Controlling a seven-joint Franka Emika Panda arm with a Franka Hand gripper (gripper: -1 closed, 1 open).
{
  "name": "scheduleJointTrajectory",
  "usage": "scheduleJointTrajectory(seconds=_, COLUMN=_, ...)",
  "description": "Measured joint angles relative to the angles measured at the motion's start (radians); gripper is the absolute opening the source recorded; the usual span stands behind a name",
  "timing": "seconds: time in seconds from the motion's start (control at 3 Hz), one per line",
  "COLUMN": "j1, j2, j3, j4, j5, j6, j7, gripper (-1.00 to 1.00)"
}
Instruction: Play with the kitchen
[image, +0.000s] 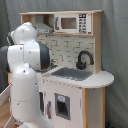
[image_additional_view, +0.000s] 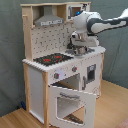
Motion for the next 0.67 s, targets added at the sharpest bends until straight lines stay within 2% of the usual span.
scheduleJointTrajectory(seconds=0.67, j1=-0.001, j2=0.125, j3=-0.002, j4=-0.12, j5=-0.103, j6=0.066, j7=0.075, gripper=-1.0)
